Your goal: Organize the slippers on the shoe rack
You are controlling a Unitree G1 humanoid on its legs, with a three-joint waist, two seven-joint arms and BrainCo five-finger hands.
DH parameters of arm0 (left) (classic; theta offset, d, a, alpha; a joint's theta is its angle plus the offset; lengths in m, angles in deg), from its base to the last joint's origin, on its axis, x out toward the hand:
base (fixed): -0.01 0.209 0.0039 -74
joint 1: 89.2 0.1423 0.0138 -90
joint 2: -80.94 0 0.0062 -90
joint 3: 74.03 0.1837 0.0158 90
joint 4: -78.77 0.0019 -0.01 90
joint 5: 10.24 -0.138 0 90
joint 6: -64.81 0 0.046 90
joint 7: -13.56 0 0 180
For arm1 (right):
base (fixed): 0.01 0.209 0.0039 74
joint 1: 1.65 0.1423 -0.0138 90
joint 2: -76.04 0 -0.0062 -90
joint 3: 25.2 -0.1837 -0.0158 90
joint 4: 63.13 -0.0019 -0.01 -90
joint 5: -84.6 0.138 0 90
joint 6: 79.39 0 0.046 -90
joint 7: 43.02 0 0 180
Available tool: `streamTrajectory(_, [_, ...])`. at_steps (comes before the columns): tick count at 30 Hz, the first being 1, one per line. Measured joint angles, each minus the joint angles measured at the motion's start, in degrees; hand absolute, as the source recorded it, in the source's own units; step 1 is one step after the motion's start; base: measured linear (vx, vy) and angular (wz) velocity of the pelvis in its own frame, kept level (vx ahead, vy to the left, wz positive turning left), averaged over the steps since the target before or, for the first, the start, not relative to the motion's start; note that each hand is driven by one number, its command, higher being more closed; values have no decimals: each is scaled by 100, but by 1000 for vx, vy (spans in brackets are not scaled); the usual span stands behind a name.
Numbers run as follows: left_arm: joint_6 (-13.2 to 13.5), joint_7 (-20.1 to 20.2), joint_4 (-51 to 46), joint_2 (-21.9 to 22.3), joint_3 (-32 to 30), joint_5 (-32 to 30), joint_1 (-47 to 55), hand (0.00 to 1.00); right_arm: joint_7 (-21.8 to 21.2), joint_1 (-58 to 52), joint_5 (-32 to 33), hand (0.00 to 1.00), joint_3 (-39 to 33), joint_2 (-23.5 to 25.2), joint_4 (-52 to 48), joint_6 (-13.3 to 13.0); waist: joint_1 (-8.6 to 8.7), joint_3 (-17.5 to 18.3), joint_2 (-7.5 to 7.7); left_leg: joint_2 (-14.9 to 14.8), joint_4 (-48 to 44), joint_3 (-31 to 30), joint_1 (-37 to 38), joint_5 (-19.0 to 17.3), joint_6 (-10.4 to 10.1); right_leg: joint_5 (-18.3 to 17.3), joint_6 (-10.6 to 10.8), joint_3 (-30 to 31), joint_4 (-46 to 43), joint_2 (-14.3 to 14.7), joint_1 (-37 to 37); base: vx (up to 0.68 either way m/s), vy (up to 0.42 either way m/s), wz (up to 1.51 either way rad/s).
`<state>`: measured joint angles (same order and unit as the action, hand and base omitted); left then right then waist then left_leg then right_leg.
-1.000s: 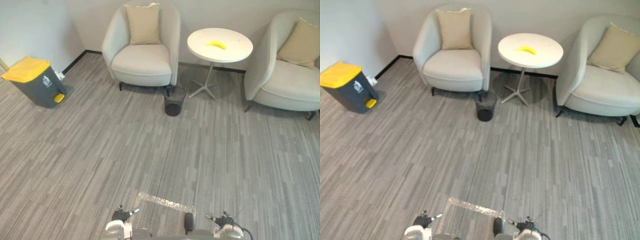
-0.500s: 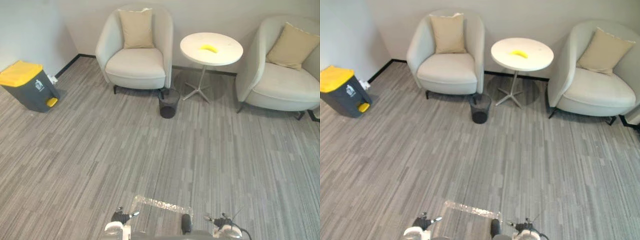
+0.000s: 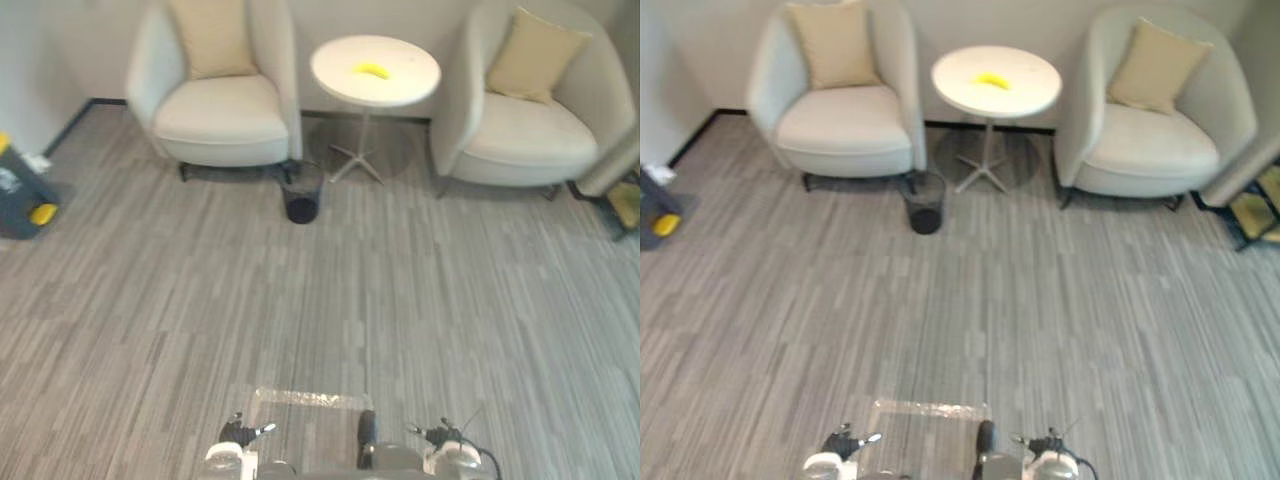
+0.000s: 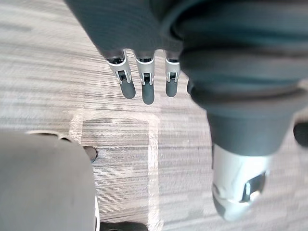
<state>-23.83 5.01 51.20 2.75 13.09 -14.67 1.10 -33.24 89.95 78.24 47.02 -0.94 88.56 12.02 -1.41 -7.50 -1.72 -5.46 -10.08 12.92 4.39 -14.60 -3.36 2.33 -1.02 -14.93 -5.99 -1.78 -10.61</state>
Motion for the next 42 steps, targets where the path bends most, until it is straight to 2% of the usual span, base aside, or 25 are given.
streamTrajectory(3, [9, 3, -7, 109, 15, -1, -27, 0, 5, -40, 4, 0, 2, -43, -5, -27, 6, -27, -25, -69, -318, -264, -51, 36, -57, -11, -12, -23, 194, 80, 216, 85, -80, 3])
streamTrajectory(4, [6, 5, -34, 112, -15, -1, -22, 0, 12, -62, 11, 0, 4, -35, -4, -38, -6, -46, -13, -114, -739, -263, -188, 36, -61, -57, -43, -26, 258, 95, 316, 72, -92, 8])
streamTrajectory(5, [5, 5, -158, 129, -117, 6, -23, 0, 21, -63, 22, 0, 5, -29, -34, -40, -17, -143, -5, -249, -1672, -255, -520, 48, -82, -159, -59, -8, 296, 100, 478, 68, -64, 6])
streamTrajectory(6, [11, -1, -349, 209, -336, 18, -18, 0, 33, -111, 25, 0, 11, -15, -172, -35, -62, -248, -57, -453, -2858, -235, -973, 193, -301, -244, -98, 71, 296, 145, 657, 55, -17, -1])
streamTrajectory(7, [18, 2, -384, 235, -415, 28, -14, 0, 37, -153, 26, 0, 28, 36, -242, -35, -116, -294, -36, -527, -3200, -249, -1166, 136, -317, -287, -151, 131, 302, 162, 697, 47, 51, -32])
streamTrajectory(8, [55, -7, -505, 314, -528, 32, 2, 0, 46, -162, 32, 0, 32, 77, -335, -35, -233, -328, -54, -606, -3538, -259, -1462, -180, -75, -396, -174, 260, 235, 185, 789, 77, 44, -35])
streamTrajectory(9, [55, -7, -550, 317, -526, 31, 4, 0, 47, -166, 37, 0, 24, 83, -377, -33, -228, -330, -54, -601, -3493, -241, -1549, -265, -25, -408, -175, 276, 241, 172, 825, 102, 48, -44])
streamTrajectory(11, [69, -5, -672, 328, -504, 17, 72, 0, 48, -204, 144, 0, 6, 169, -471, -35, -228, -330, -52, -475, -2687, -293, -1805, -339, 13, -433, -134, 406, 350, 167, 892, 75, 63, -45])
streamTrajectory(12, [75, -4, -712, 333, -504, 20, 78, 0, 45, -231, 182, 0, -18, 192, -470, -40, -225, -315, -62, -380, -1710, -473, -1792, -206, -41, -458, -72, 443, 417, 177, 891, 79, 138, -68])
streamTrajectory(14, [72, -3, -701, 343, -505, 29, 80, 0, 44, -254, 182, 0, -33, 187, -469, -41, -233, -277, -112, -349, -1232, -563, -1703, 142, -37, -422, 10, 495, 485, 212, 907, 155, 154, -69])
streamTrajectory(15, [34, -6, -667, 304, -506, 7, 96, 0, 46, -378, 176, 0, -65, 251, -495, -25, -234, -166, 33, -255, -1013, -364, -1576, 276, 0, -319, 199, 446, 614, 76, 1034, 242, 146, -55])
streamTrajectory(17, [23, -10, -662, 275, -503, 6, 95, 0, 52, -440, 192, 0, -163, 277, -505, -30, -221, -123, 98, -217, -967, -245, -1467, 295, 43, -317, 275, 459, 532, -13, 1005, 289, 156, -31])
streamTrajectory(18, [9, -13, -602, 258, -459, 15, 68, 0, 55, -476, 185, 0, -183, 302, -462, -26, -191, -30, 192, -35, -664, -160, -1276, 374, 103, -430, 395, 445, 422, -181, 985, 277, 114, -3])
streamTrajectory(21, [14, -13, -560, 225, -214, 21, 31, 0, 28, -457, 174, 0, -181, 298, -422, 18, -201, 40, 187, 229, -238, -178, -1029, 470, 152, -541, 505, 367, 451, -358, 1011, 243, 69, 12])
streamTrajectory(23, [8, -16, -484, 229, -158, 24, 27, 0, 28, -421, 168, 0, -182, 242, -320, 22, -199, 95, 131, 347, -170, -266, -961, 472, 156, -548, 524, 287, 632, -425, 1186, 254, 43, 14])
streamTrajectory(29, [-9, -23, -277, 99, -79, 26, 108, 0, 29, -402, 118, 0, -179, 225, -168, 27, -209, 274, 125, 440, -318, -434, -639, 472, 156, -531, 508, 259, 773, -509, 1614, 203, -22, -5])
streamTrajectory(30, [-8, -23, -254, 94, -59, 26, 92, 0, 29, -392, 112, 0, -180, 228, -168, 30, -225, 261, 149, 481, -560, -446, -708, 471, 157, -522, 496, 266, 757, -574, 1671, 266, 53, 5])
streamTrajectory(31, [22, -22, -228, 21, -53, 22, 58, 0, 35, -286, 2, 0, -191, 274, -115, 47, -242, 207, 351, 769, -813, -719, -1097, 281, 320, -521, 492, 301, 704, -889, 1782, 189, 68, 11])
streamTrajectory(32, [42, -32, -247, 44, -7, 22, 99, 0, 40, -279, -26, 0, -213, 176, -75, 51, -205, 284, 256, 836, 513, -993, -885, 753, 289, -518, 493, 230, 639, -878, 1785, 189, 84, 15])
streamTrajectory(33, [46, -32, -262, 69, 19, 22, 105, 0, 39, -312, -31, 0, -220, 112, -68, 46, -171, 296, 150, 765, 810, -1060, -855, 1207, 220, -529, 507, 166, 599, -781, 1779, 69, 78, 3])
streamTrajectory(34, [43, -26, -262, 106, 64, 23, 117, 0, 33, -304, -36, 0, -225, 3, -11, 38, -196, 295, 6, 648, 859, -1120, -813, 1511, 183, -683, 694, 111, 467, -720, 1786, 108, 70, 8])
streamTrajectory(35, [44, -28, -277, 26, 59, 28, 136, 0, 27, -250, -35, 0, -219, 99, -8, 34, -220, 318, 127, 747, 769, -1123, -835, 1508, 186, -760, 749, -14, 387, -840, 1804, 93, 51, 5])
streamTrajectory(37, [42, -24, -325, -79, 62, 76, 139, 0, 25, -170, -35, 0, -227, 234, 0, 30, -228, 266, 247, 744, 748, -1165, -829, 1507, 185, -760, 747, -32, 359, -831, 1821, 63, -26, 14])
streamTrajectory(40, [44, -24, -335, -106, 59, 122, 121, 0, 27, -146, -35, 0, -230, 289, -2, 28, -234, 222, 339, 713, 692, -1198, -792, 1504, 187, -763, 749, -39, 340, -791, 1888, 3, -53, 8])
streamTrajectory(42, [39, -22, -325, -104, 64, 120, 124, 0, 28, -151, -37, 0, -231, 259, -1, 25, -233, 216, 330, 707, 695, -1194, -759, 1501, 185, -803, 734, -38, 343, -784, 1911, -55, -68, -10])
